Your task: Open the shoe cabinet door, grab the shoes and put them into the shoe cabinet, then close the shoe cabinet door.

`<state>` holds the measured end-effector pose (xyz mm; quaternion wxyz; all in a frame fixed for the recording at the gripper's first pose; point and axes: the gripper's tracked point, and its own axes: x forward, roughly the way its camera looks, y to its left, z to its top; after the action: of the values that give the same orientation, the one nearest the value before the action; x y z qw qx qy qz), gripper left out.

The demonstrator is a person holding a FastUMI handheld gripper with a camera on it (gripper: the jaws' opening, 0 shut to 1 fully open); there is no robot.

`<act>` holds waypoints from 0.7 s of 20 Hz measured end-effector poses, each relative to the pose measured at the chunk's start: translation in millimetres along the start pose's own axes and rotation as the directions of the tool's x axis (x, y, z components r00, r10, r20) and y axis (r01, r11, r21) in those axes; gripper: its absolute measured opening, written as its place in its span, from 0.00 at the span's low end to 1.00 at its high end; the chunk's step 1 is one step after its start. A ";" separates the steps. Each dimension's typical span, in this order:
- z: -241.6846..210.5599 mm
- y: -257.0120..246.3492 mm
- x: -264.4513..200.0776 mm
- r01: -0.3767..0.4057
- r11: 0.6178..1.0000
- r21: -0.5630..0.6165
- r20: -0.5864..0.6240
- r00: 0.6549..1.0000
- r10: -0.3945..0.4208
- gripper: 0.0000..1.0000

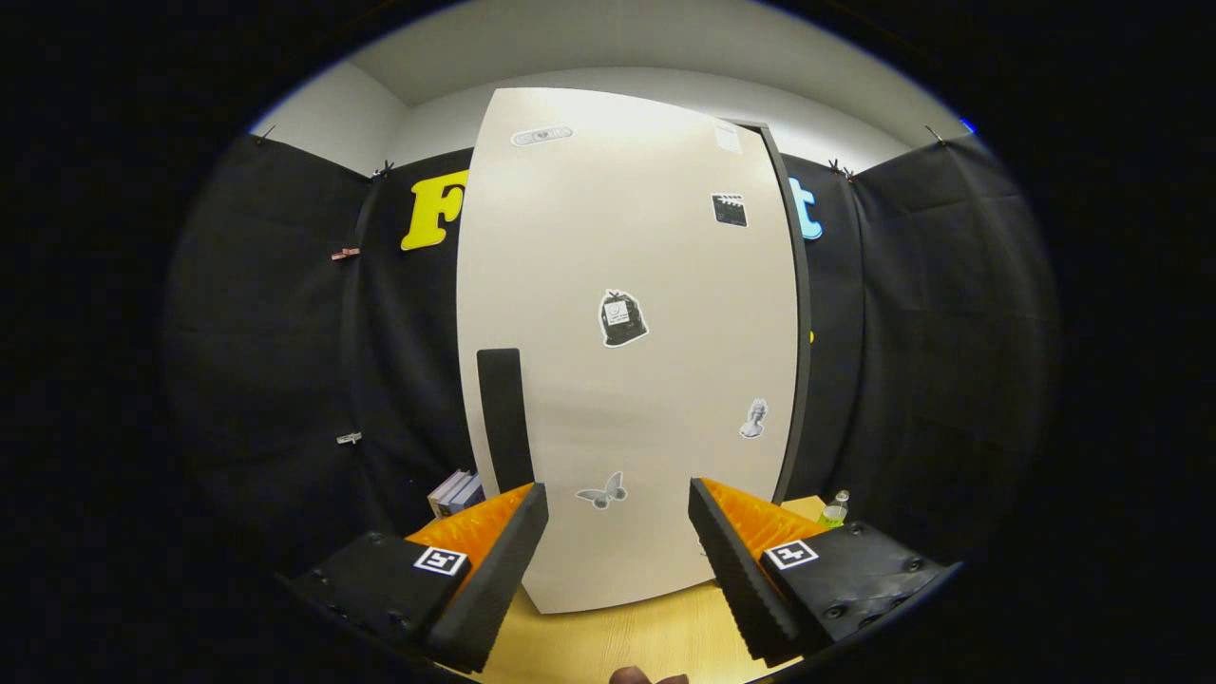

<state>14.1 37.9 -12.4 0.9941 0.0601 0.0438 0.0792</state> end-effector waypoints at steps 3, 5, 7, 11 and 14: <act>-0.1 -14.3 -2.1 0.028 1.000 0.003 0.001 1.000 -0.028 0.98; 0.3 -19.1 -2.4 0.039 0.999 0.011 0.003 0.999 -0.039 0.98; 1.1 -24.3 -2.7 0.052 0.999 0.009 0.007 0.999 -0.052 0.98; 1.5 -25.8 -3.8 0.063 0.998 0.004 0.016 0.998 -0.063 0.97; 0.2 -27.6 -4.9 0.066 0.998 -0.002 0.018 0.998 -0.066 0.98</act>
<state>13.6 10.0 -15.3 0.9966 0.0580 0.0367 0.0460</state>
